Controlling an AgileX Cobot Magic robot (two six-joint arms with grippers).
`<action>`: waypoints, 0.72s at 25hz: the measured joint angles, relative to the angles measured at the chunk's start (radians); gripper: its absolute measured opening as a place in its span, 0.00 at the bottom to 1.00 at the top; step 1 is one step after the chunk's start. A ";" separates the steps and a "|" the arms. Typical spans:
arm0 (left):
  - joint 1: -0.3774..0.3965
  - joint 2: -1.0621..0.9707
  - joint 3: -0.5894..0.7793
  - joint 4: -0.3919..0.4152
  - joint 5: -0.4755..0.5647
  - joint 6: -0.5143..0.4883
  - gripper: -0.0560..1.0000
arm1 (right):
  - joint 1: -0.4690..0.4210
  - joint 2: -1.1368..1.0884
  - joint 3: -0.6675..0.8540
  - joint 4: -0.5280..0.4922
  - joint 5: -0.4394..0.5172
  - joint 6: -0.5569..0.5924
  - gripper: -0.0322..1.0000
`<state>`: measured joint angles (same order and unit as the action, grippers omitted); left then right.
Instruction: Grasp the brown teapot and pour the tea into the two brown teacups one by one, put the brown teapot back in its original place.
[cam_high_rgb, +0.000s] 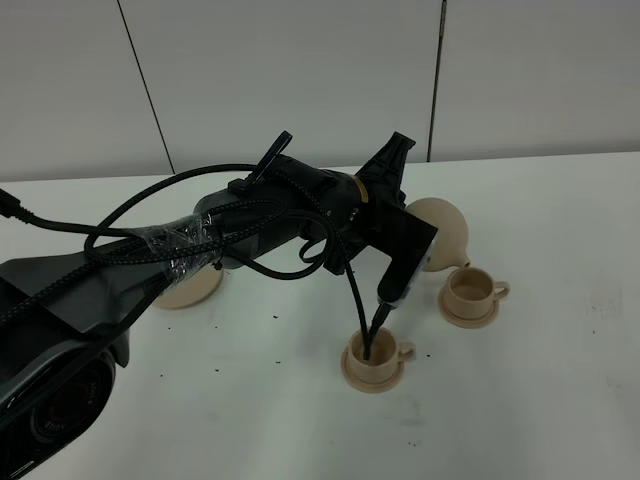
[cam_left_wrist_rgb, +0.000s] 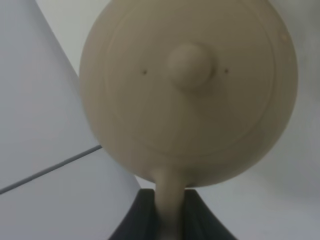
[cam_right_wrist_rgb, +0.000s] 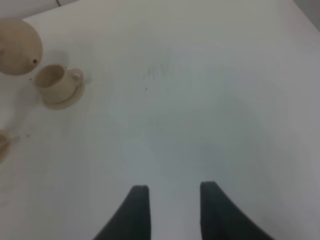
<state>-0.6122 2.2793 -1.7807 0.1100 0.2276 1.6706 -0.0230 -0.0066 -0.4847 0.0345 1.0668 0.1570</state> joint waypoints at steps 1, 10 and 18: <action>0.000 0.000 0.000 0.000 0.000 0.005 0.21 | 0.000 0.000 0.000 0.000 0.000 0.000 0.26; 0.000 0.000 0.000 0.000 -0.019 0.062 0.21 | 0.000 0.000 0.000 0.000 0.000 0.000 0.26; 0.000 0.000 0.000 -0.001 -0.037 0.095 0.21 | 0.000 0.000 0.000 0.000 0.000 0.000 0.26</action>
<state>-0.6122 2.2793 -1.7807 0.1091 0.1910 1.7658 -0.0230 -0.0066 -0.4847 0.0345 1.0668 0.1570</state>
